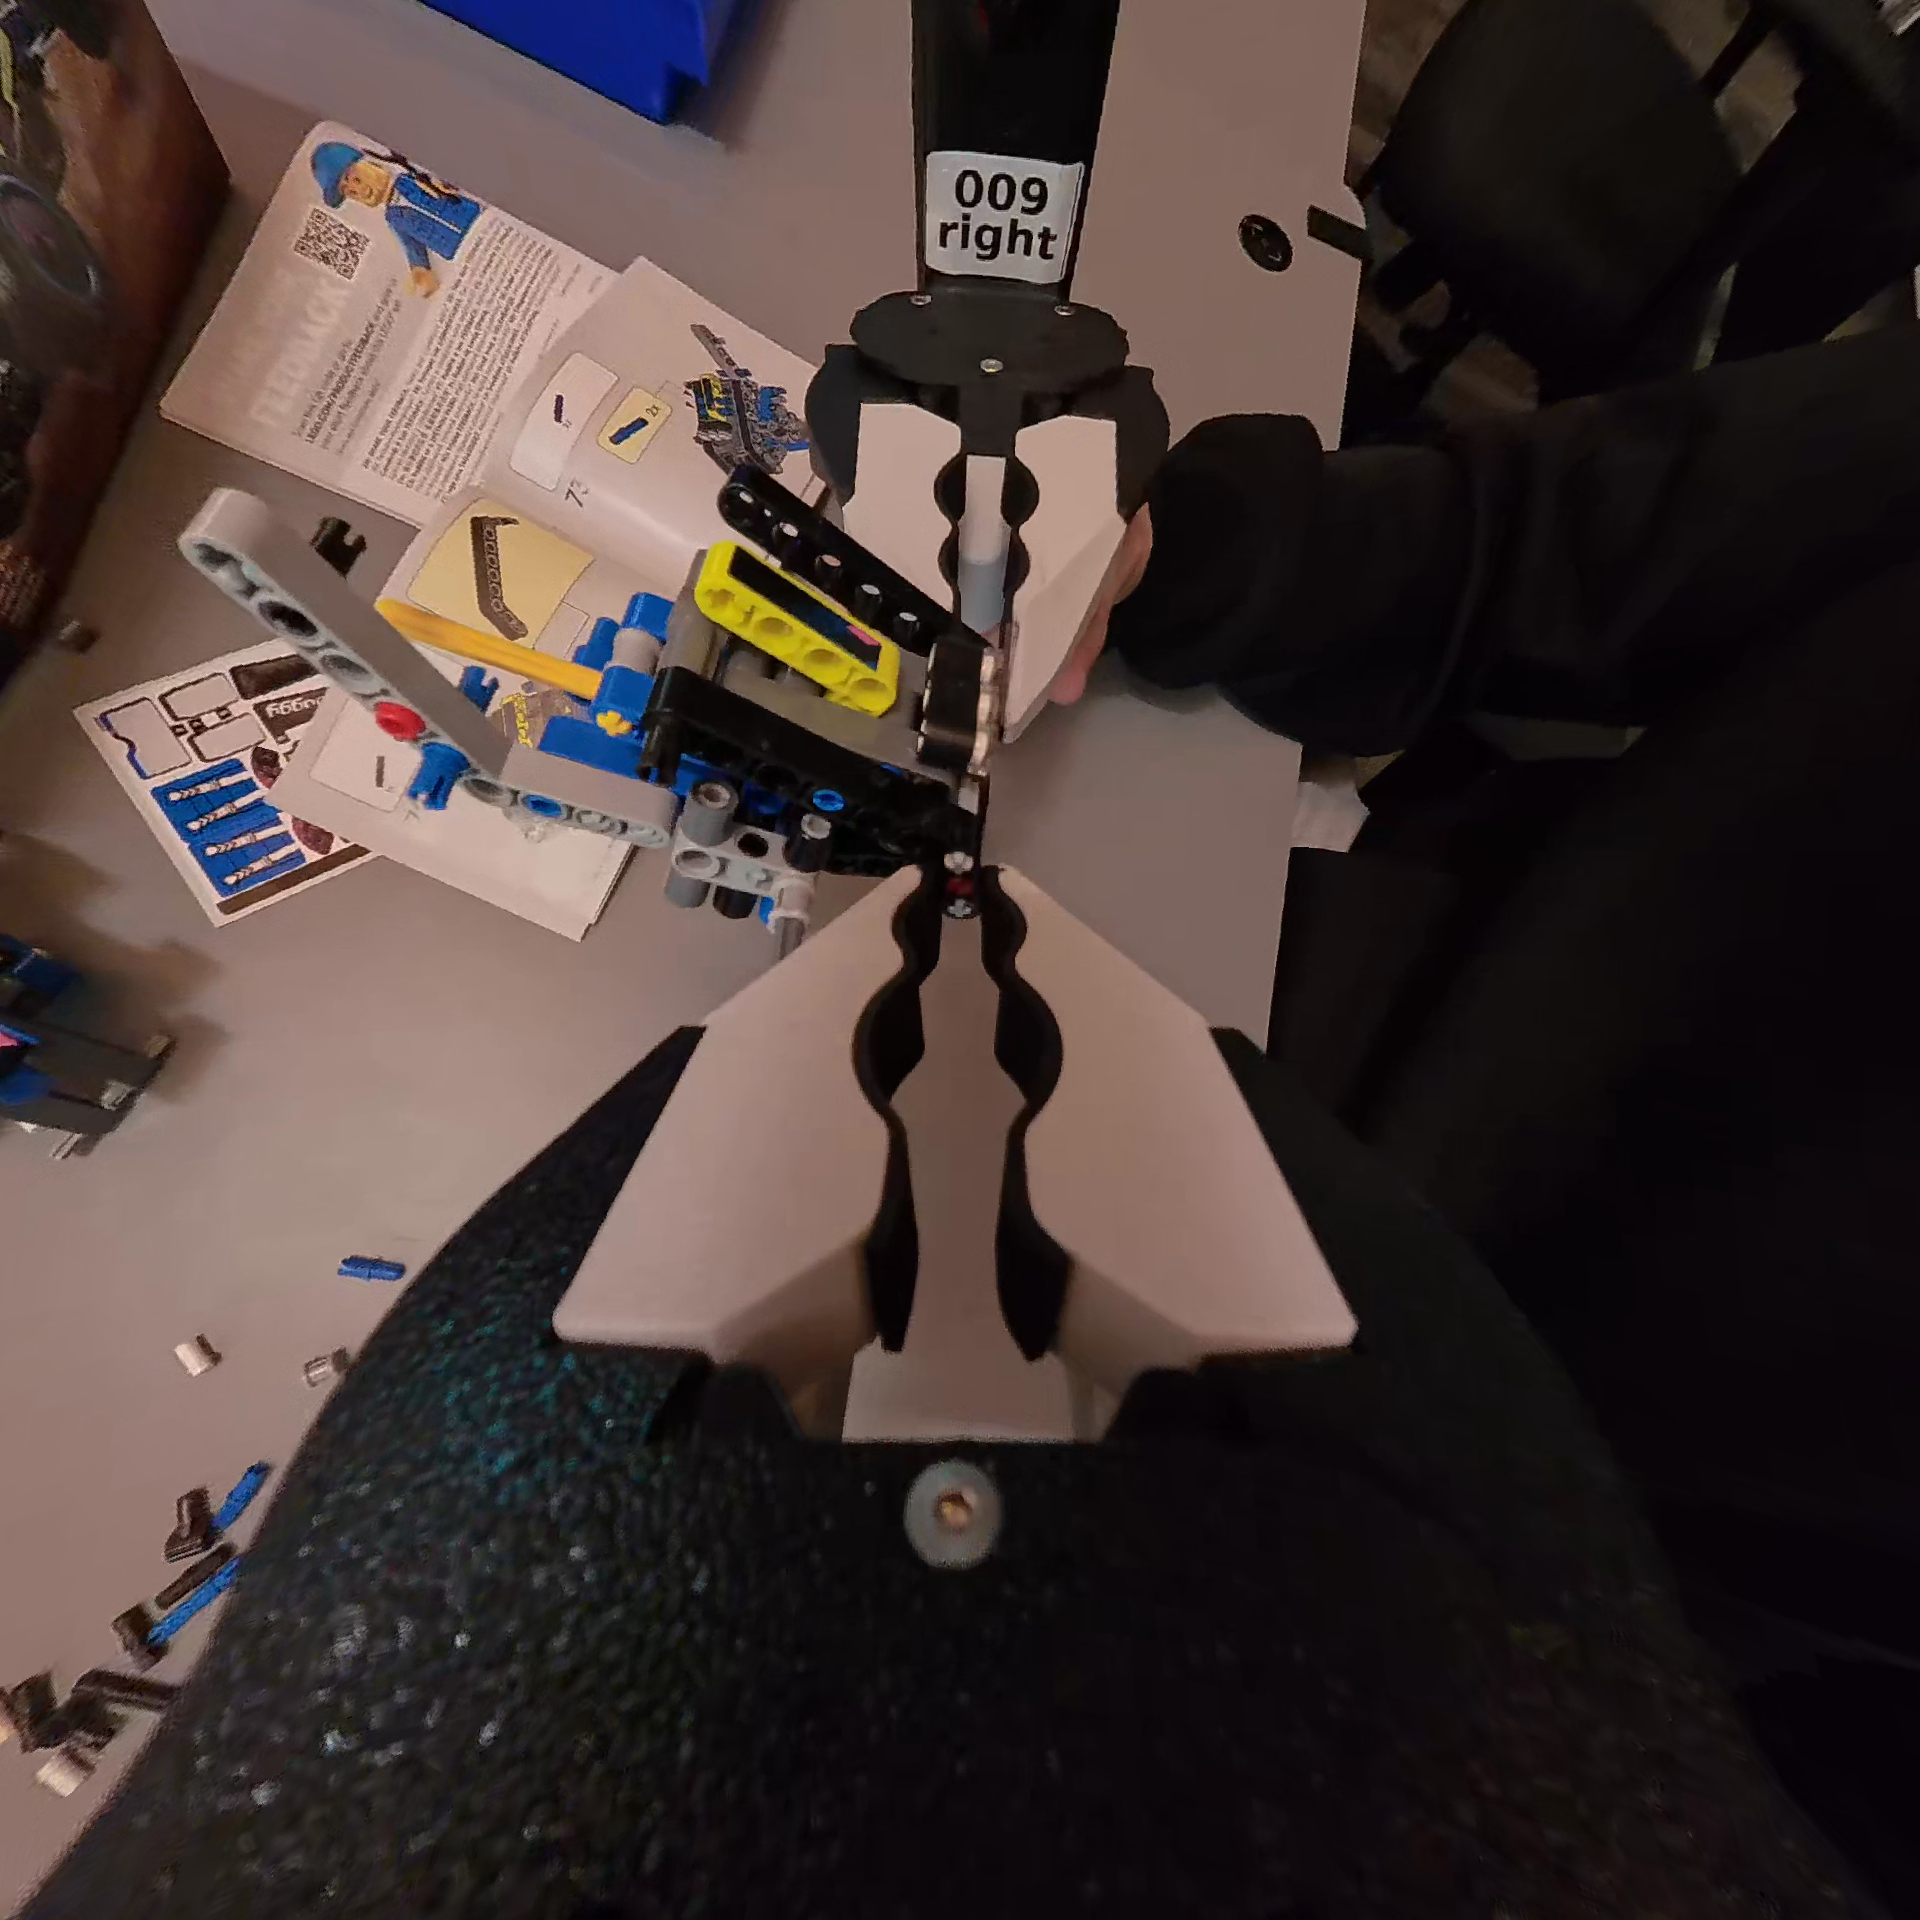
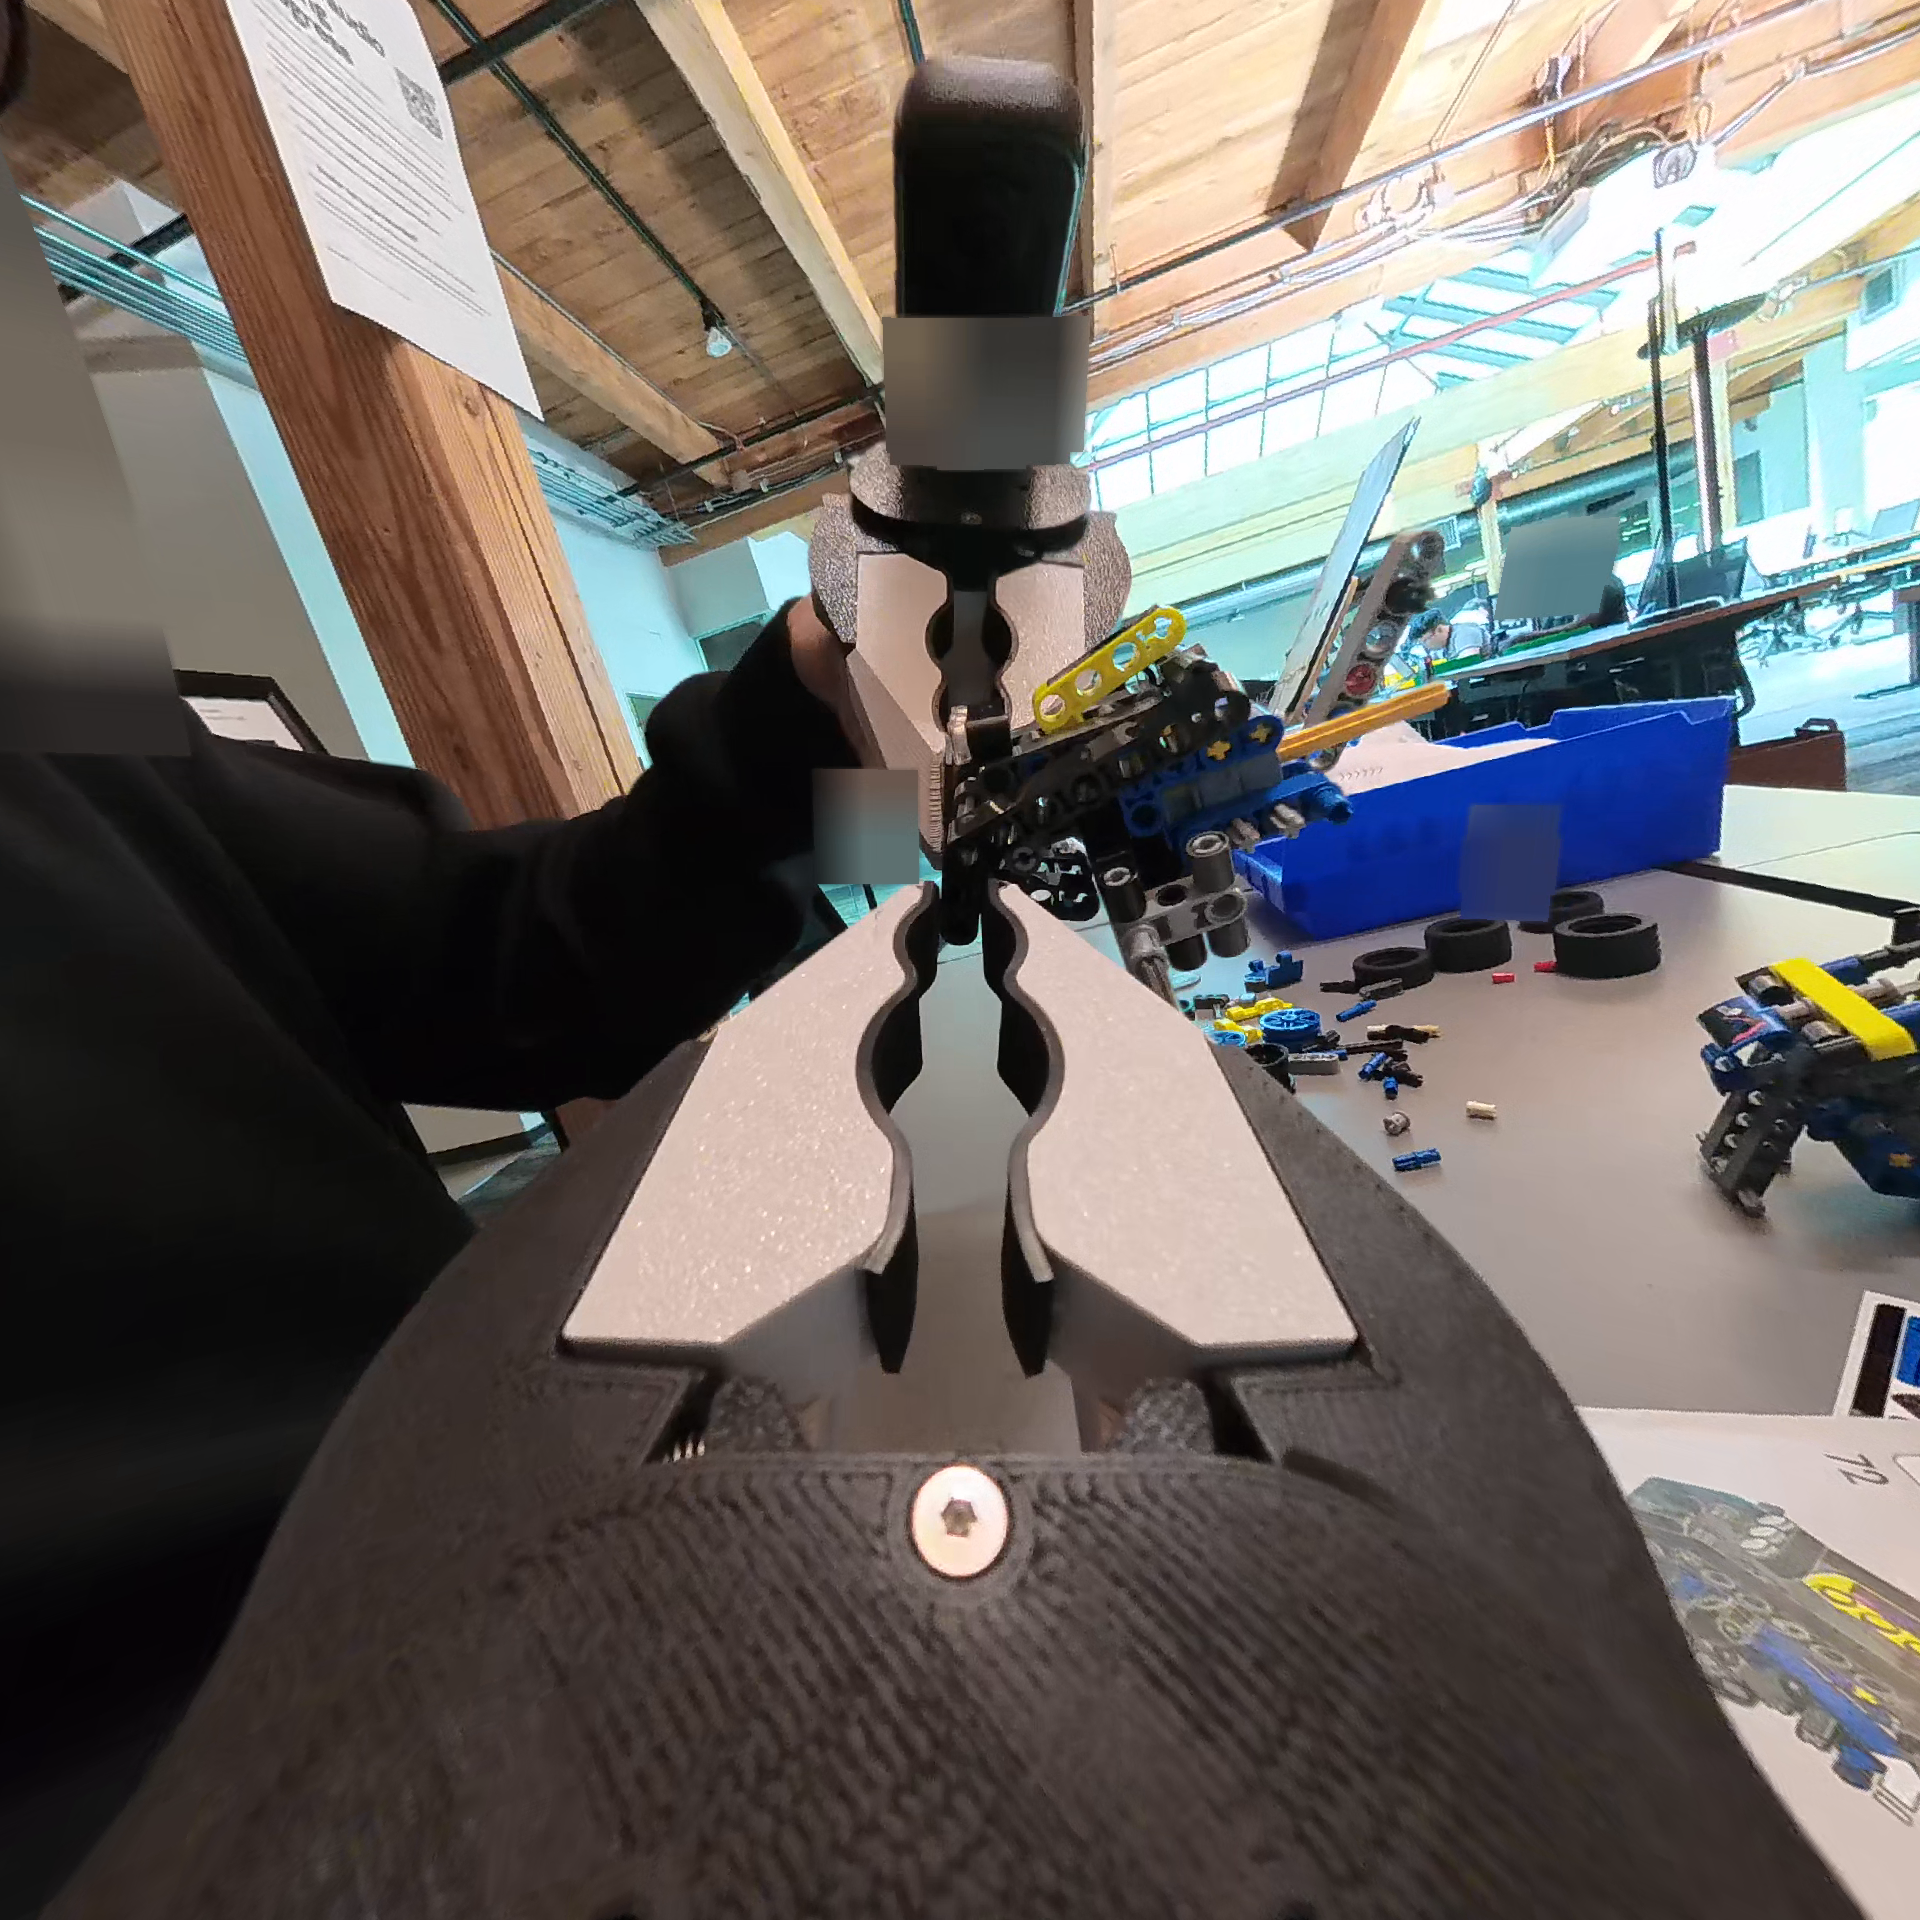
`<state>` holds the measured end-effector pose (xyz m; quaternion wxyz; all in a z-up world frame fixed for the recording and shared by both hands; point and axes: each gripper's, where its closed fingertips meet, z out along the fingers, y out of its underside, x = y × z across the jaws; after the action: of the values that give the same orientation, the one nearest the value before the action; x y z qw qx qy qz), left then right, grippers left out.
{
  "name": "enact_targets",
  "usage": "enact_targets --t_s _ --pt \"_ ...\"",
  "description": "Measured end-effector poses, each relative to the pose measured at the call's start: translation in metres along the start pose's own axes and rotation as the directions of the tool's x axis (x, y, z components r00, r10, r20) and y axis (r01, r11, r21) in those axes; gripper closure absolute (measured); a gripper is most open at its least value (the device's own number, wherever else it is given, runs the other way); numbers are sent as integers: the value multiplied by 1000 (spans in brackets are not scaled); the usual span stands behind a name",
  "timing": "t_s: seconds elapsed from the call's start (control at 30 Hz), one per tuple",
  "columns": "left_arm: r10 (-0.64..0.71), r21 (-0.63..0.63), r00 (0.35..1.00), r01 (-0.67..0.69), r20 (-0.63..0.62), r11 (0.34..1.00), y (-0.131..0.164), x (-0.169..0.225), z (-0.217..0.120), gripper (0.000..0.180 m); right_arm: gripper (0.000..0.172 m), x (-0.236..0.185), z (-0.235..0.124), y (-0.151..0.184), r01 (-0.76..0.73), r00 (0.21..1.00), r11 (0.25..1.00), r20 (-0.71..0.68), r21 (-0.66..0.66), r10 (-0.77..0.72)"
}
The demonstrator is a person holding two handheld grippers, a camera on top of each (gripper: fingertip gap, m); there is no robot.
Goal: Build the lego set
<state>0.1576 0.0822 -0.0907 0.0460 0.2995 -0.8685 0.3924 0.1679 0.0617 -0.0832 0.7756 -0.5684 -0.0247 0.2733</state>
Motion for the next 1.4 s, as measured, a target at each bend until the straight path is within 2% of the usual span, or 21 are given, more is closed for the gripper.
enact_targets --t_s 0.33,0.7,0.8,1.17,1.23,1.33,1.4 --pt "-5 41 1000 6 -18 999 1 3 -3 176 167 0 2 0 -29 999 999 19 26 28" --pt "-26 22 1000 25 13 999 3 0 -4 176 167 2 3 2 -67 998 996 14 57 66" --pt "-33 36 999 32 11 999 1 1 -5 176 167 1 4 -2 -98 995 991 27 89 96" --pt "-42 36 998 40 40 999 -1 -2 -3 176 165 4 2 -2 -69 997 989 -9 133 71" --pt "-48 60 999 47 12 997 -4 1 -2 177 165 1 1 -7 -108 994 980 28 168 104" --pt "-34 33 999 33 39 999 0 -2 -1 176 165 2 3 -2 -92 996 987 2 134 93" --pt "-27 63 999 25 31 998 -6 0 0 176 165 0 0 -10 -105 994 978 26 180 102"
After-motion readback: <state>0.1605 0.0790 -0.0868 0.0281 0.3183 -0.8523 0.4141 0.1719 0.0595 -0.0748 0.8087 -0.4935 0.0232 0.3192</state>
